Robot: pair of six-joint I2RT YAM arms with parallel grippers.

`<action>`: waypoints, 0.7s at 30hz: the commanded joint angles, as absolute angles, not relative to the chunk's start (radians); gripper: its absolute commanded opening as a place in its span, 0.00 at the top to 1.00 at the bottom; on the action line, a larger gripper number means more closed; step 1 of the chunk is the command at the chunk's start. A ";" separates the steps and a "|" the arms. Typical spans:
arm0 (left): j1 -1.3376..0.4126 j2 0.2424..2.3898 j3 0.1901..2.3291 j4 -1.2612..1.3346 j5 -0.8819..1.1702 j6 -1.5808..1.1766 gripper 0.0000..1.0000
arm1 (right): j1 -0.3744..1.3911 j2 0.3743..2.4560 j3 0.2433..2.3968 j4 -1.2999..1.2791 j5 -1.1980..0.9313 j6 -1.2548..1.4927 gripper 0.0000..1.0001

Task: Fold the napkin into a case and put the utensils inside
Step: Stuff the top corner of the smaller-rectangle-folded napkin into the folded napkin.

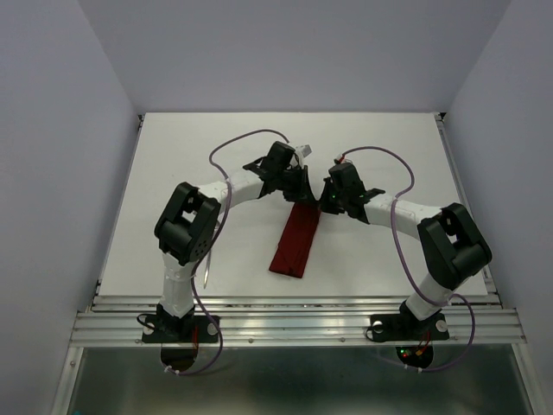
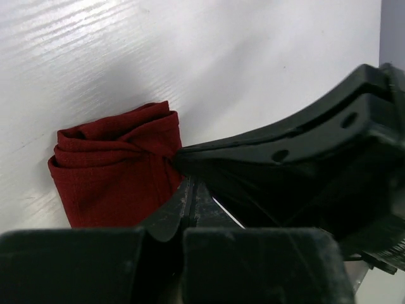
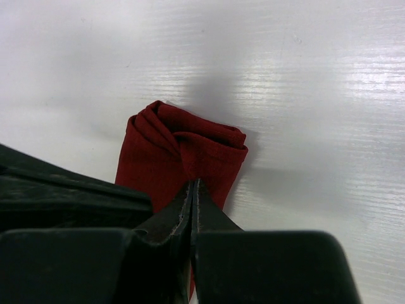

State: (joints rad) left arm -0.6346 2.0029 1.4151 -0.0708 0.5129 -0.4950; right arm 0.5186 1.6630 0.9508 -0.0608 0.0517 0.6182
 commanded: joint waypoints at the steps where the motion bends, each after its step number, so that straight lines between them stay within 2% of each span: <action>1: -0.615 1.927 1.394 -0.109 0.488 -0.454 1.00 | 0.525 1.660 0.963 -0.023 0.052 0.624 0.99; 21: -0.594 1.973 1.338 -0.101 0.414 -0.466 1.00 | 0.525 1.657 0.973 -0.023 0.043 0.624 0.99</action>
